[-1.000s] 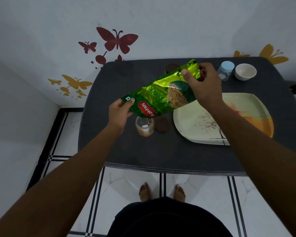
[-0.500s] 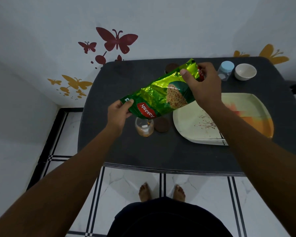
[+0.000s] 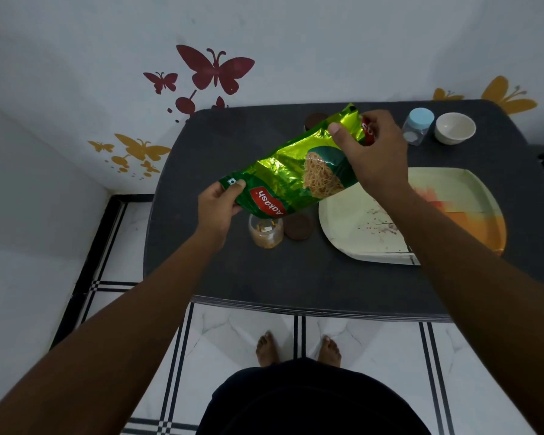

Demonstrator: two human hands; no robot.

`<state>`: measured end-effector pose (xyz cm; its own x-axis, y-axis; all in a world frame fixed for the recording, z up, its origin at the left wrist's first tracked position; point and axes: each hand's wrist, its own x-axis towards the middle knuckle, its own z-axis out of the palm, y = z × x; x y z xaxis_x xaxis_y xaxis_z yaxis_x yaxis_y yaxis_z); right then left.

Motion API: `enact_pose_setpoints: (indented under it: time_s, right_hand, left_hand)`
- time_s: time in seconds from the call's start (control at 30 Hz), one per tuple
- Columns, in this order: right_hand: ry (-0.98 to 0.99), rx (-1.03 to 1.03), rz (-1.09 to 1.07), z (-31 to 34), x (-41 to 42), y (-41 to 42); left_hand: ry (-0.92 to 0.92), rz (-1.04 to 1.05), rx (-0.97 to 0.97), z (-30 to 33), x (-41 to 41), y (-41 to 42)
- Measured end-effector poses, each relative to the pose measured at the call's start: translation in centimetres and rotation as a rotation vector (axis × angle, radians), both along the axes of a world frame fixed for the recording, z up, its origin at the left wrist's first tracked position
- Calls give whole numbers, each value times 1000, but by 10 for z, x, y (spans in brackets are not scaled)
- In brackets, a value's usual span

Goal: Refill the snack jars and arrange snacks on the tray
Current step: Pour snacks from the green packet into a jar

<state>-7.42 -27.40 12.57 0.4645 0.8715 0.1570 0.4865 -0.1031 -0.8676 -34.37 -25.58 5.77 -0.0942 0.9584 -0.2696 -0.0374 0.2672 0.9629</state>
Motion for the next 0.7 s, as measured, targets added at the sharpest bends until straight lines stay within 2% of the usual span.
enact_pose_setpoints:
  time_s: [0.7]
  right_hand:
    - [-31, -15, -17, 3, -3, -7]
  left_hand:
    - [30, 2, 10, -3, 1, -2]
